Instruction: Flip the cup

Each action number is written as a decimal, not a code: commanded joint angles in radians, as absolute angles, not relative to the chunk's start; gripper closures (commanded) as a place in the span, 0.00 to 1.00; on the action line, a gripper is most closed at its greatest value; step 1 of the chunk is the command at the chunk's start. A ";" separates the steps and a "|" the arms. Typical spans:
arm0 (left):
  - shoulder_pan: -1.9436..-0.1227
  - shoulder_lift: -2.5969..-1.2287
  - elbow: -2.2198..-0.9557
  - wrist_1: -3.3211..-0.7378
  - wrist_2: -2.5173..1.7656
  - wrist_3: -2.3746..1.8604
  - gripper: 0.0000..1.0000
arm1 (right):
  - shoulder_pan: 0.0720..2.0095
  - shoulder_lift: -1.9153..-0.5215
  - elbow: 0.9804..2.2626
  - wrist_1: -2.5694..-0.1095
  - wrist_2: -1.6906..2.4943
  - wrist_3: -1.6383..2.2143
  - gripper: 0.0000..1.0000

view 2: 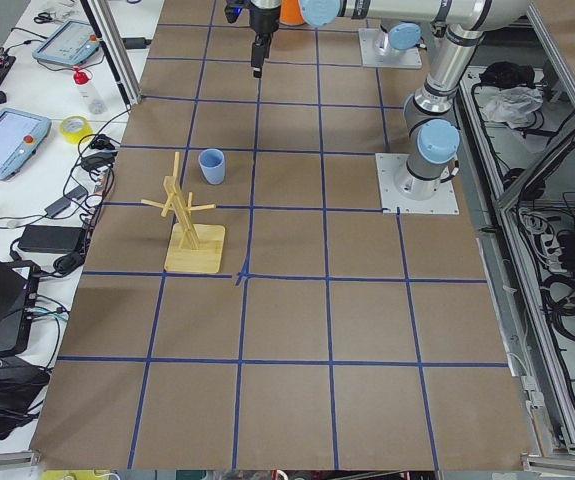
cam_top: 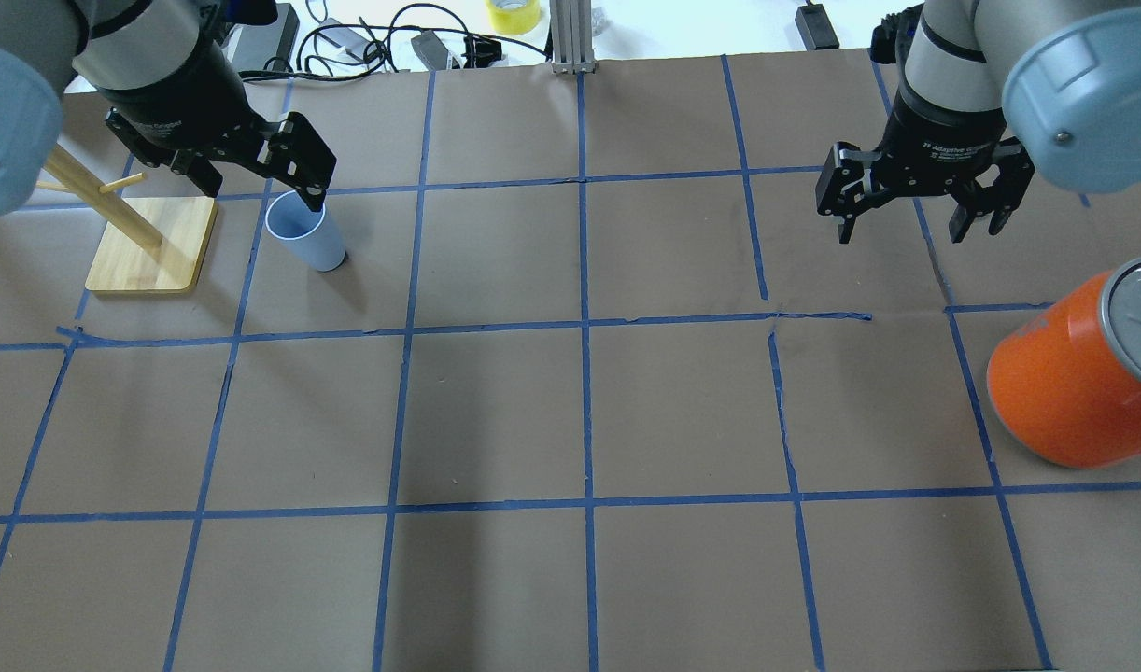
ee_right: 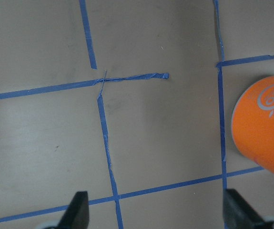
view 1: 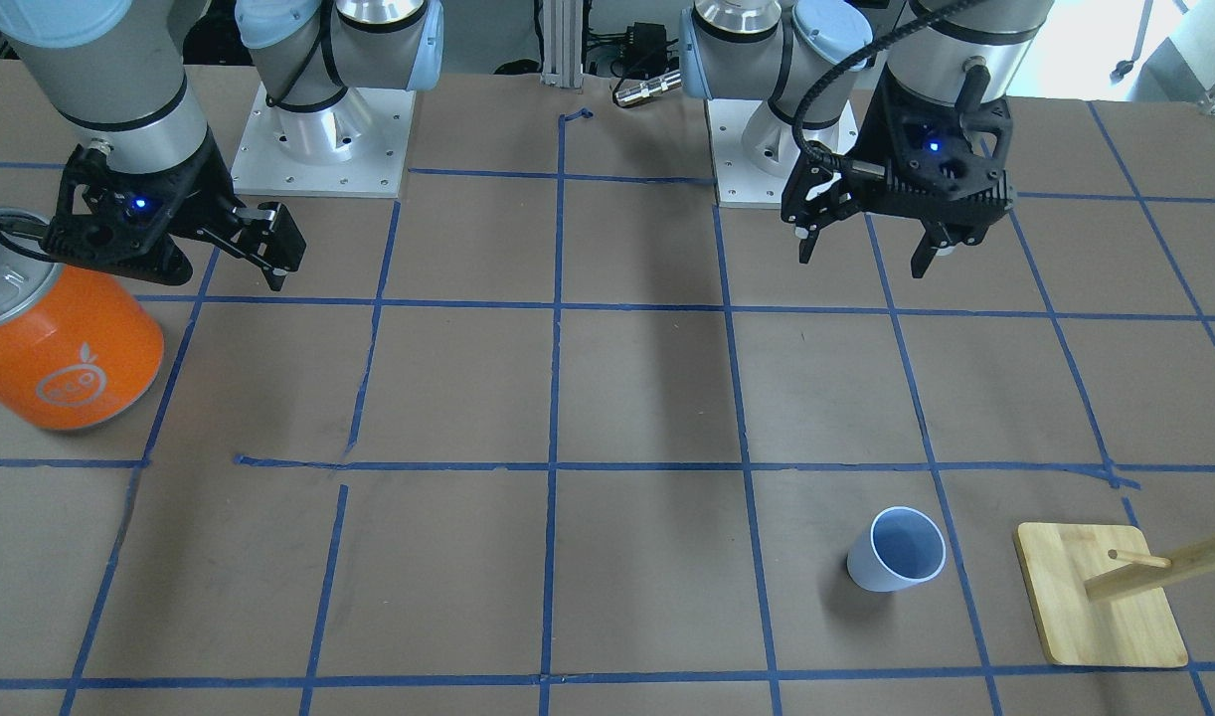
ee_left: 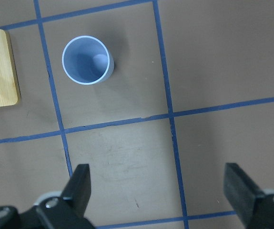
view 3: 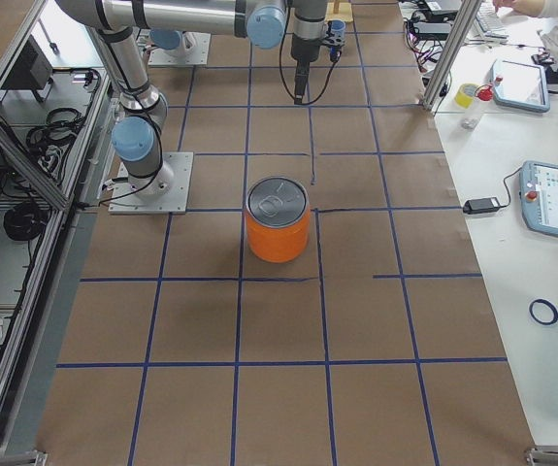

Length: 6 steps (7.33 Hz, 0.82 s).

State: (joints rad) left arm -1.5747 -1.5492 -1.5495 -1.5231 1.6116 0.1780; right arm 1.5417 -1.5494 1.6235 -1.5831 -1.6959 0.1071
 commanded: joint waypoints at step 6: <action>-1.582 -1.503 -1.531 -1.621 1.574 0.081 0.00 | 1.542 -1.549 1.631 -1.583 -1.698 0.107 0.00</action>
